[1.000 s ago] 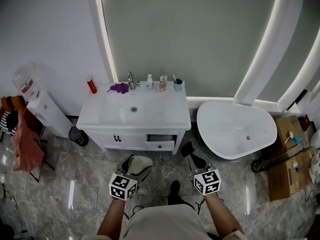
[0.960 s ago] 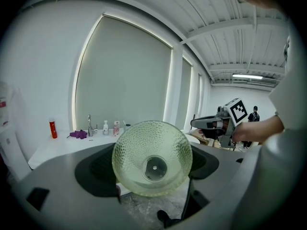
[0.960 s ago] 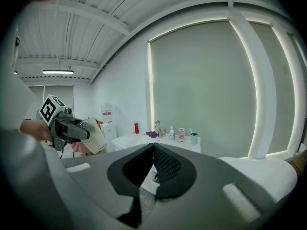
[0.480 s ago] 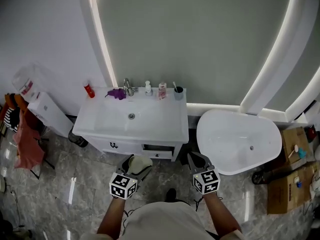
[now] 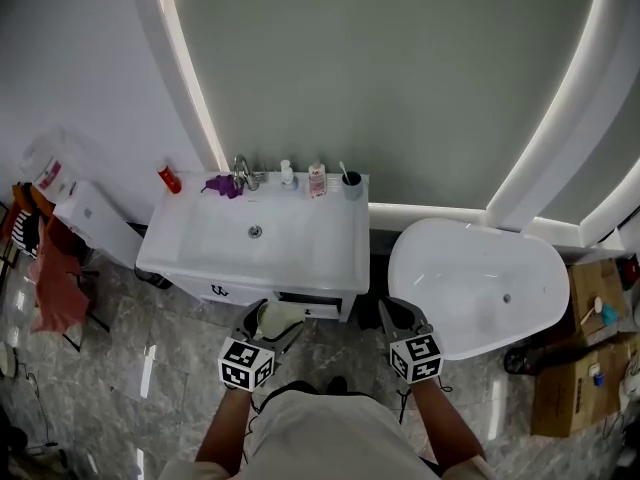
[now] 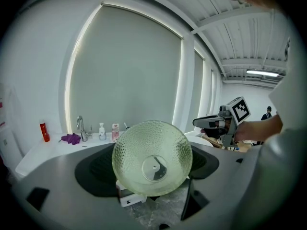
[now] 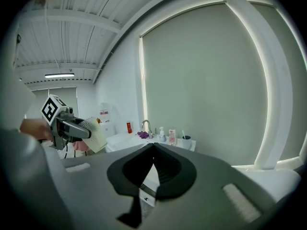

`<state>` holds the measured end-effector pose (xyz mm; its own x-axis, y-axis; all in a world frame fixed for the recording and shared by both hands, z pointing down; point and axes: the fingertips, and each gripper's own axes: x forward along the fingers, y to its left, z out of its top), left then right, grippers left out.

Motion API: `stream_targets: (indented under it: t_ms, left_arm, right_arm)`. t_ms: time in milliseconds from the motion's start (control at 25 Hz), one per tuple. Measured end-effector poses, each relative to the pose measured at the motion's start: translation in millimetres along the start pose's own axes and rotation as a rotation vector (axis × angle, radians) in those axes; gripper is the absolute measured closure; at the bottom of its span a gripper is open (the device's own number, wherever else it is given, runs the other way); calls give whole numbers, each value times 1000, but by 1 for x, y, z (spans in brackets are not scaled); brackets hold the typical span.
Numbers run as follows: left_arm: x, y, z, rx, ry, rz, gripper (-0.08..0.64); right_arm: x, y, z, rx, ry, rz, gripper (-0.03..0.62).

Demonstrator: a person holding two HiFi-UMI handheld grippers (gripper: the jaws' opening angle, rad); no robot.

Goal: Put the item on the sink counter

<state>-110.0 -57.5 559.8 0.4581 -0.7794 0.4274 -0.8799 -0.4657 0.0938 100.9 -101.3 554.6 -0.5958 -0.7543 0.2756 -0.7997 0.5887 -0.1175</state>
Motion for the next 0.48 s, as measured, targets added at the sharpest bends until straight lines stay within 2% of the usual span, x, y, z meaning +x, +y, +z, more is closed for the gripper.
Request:
stream_targets:
  t_ms: [480]
  left_arm:
    - [60, 25, 0, -16, 55, -26, 158]
  right_arm:
    - [41, -30, -13, 24, 55, -17, 581]
